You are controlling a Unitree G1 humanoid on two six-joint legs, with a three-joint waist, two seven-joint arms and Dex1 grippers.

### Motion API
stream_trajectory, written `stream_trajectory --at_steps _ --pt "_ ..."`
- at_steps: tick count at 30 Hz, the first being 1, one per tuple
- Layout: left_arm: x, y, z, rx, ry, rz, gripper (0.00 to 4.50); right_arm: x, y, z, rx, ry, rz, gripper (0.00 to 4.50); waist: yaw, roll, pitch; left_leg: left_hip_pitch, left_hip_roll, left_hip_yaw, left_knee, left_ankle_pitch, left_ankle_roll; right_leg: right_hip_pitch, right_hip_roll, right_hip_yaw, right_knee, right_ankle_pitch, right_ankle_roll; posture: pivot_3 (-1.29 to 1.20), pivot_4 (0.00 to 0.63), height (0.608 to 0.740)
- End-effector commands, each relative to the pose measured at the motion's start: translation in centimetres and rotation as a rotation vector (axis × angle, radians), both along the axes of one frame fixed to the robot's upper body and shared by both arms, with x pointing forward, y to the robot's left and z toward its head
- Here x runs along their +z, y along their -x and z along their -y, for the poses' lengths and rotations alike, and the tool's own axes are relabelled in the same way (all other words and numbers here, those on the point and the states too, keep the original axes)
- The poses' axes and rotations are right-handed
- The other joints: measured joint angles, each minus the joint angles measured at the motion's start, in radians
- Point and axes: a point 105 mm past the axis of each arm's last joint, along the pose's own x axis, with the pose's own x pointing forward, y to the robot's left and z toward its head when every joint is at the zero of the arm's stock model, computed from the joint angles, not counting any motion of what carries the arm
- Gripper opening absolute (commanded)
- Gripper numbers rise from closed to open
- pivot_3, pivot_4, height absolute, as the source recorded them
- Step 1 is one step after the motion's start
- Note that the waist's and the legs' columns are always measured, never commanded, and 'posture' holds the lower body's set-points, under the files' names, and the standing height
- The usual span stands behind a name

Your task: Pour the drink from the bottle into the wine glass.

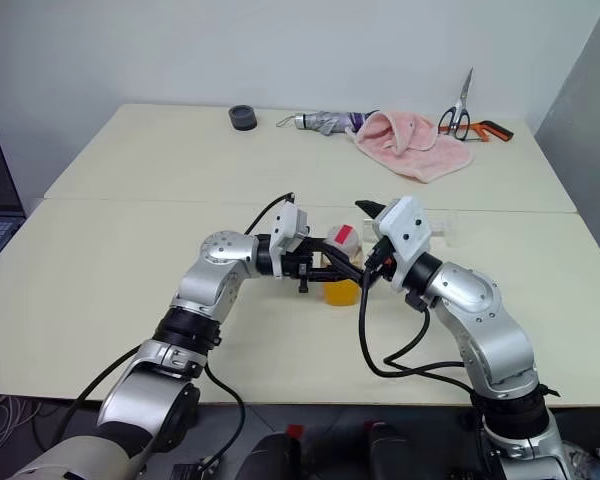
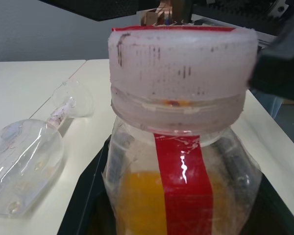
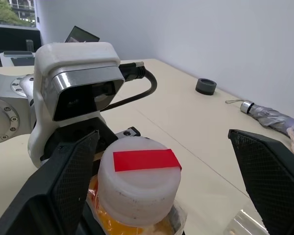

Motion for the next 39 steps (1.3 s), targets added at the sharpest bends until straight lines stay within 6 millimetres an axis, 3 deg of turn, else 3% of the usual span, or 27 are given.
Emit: stream_trajectory --at_steps 1,18,39 --pt "1.5 0.0 0.4 -0.019 0.017 0.062 1.79 0.7 0.2 0.6 -0.020 -0.026 0.036 4.50 0.000 0.000 0.000 0.000 0.000 0.000 0.000 0.000 0.000 0.000 0.000 0.000 0.000 0.000 0.000 0.00 0.150 0.740" --pt "1.5 -0.1 0.2 -0.017 0.011 0.066 1.79 0.8 1.5 1.3 0.014 -0.064 -0.017 4.50 0.000 0.000 0.000 0.000 0.000 0.000 0.000 0.000 0.000 0.000 0.000 0.000 0.000 0.000 0.000 0.00 0.150 0.740" --pt "1.4 0.0 0.1 -0.019 0.010 0.064 1.79 0.4 0.9 3.7 -0.077 -0.025 -0.018 4.50 0.000 0.000 0.000 0.000 0.000 0.000 0.000 0.000 0.000 0.000 0.000 0.000 0.000 0.000 0.000 0.00 0.150 0.740"
